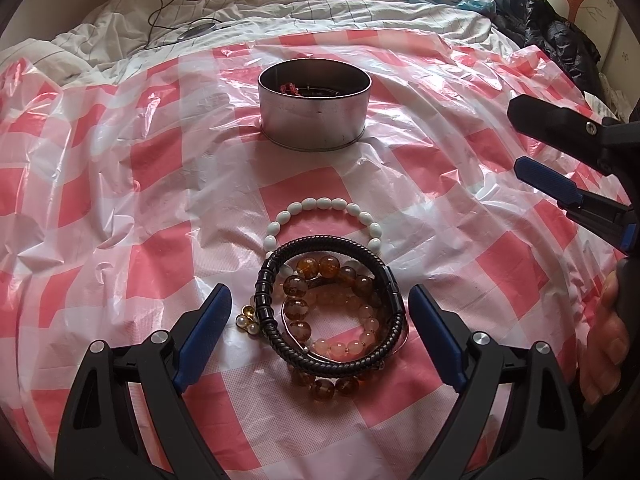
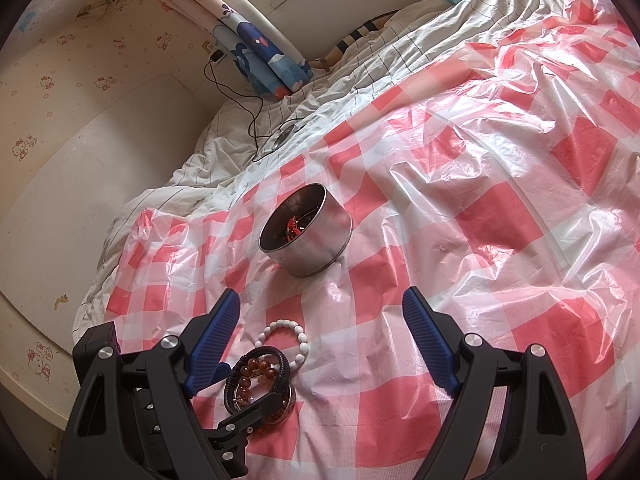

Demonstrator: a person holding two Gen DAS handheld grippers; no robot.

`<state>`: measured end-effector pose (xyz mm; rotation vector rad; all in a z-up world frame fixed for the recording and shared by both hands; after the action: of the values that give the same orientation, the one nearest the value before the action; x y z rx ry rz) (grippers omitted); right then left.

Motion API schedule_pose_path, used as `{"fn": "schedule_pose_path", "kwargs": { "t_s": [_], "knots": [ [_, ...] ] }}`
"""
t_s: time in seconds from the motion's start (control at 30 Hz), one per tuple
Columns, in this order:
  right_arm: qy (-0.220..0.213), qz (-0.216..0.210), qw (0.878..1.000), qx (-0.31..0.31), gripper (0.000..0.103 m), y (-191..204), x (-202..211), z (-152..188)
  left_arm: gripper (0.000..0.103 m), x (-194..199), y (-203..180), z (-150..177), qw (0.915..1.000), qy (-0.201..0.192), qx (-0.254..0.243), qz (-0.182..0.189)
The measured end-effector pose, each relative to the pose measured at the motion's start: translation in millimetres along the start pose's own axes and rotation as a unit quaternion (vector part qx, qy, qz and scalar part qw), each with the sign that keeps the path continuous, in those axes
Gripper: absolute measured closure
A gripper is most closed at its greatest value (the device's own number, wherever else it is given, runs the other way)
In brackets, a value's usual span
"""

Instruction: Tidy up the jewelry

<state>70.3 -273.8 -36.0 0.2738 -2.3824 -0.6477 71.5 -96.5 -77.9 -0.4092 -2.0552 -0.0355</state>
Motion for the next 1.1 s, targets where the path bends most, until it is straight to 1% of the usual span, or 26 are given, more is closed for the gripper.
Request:
{"fn": "schedule_pose_path", "kwargs": {
  "t_s": [1.1],
  "knots": [
    [0.001, 0.0, 1.0, 0.001, 0.023, 0.6, -1.3, 1.1, 0.016, -1.4, 0.1, 0.7, 1.0, 0.001, -0.003, -0.004]
  ]
}}
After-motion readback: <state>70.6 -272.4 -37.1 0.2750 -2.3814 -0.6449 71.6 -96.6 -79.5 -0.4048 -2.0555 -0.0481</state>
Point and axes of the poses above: each gripper's, at about its wrist camera, not at the fingertips, and x roughly against the way its jaws point, y to its left, z to its underside, the point moved 9 cm from there along -x, roughly the way its jaws point, and after that the axes turned 9 degrees about x, right-handed, at the moved point
